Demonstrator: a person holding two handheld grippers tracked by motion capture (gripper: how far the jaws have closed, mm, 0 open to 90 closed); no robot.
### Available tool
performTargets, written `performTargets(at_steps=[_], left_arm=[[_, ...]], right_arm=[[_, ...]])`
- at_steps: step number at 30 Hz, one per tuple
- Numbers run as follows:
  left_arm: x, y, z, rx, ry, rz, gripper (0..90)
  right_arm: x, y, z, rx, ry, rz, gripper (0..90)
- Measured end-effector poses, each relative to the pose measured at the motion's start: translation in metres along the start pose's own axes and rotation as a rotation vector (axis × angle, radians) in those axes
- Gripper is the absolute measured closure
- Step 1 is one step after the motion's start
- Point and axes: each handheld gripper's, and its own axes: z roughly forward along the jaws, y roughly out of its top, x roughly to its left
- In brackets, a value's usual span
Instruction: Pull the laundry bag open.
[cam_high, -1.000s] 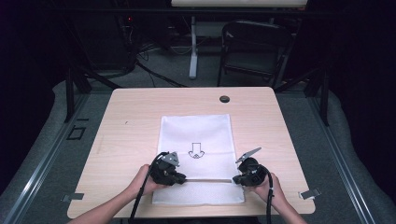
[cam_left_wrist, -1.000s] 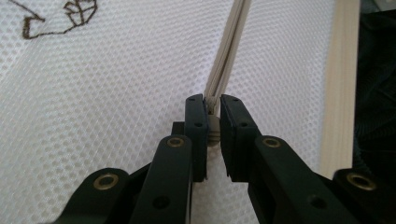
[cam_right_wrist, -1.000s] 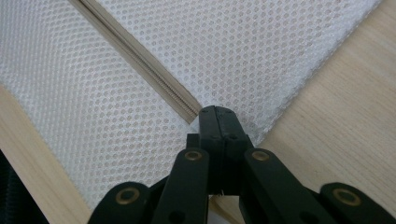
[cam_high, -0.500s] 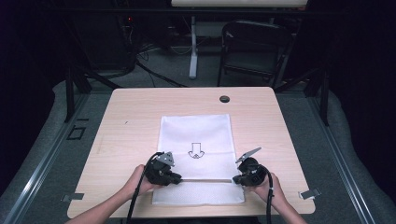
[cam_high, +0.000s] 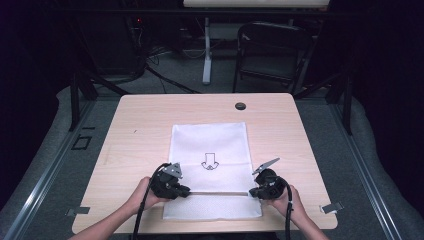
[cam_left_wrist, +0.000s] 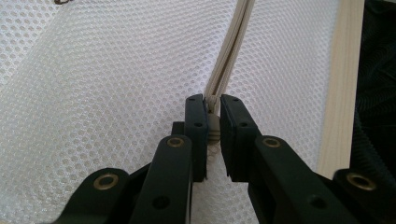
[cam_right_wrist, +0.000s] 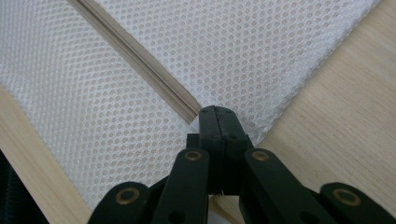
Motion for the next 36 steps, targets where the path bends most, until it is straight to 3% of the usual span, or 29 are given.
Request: performTargets(at_steps=[19,27,32,36], left_arm=[[0.003,-0.015,-0.013,0.01,0.025,-0.017,82.3],[0.012,-0.036,-0.03,0.007,0.057,-0.074,82.3],[0.01,-0.038,-0.031,0.02,0.066,-0.061,82.3],[0.012,-0.044,-0.035,0.019,0.076,-0.078,82.3]], right_arm=[[0.0,0.0,0.0,0.0,-0.008,-0.011,90.0],[0.0,0.0,0.0,-0.003,0.008,0.005,90.0],[0.0,0.0,0.0,-0.002,-0.002,0.003,90.0],[0.0,0.0,0.0,-0.004,0.009,0.01,90.0]])
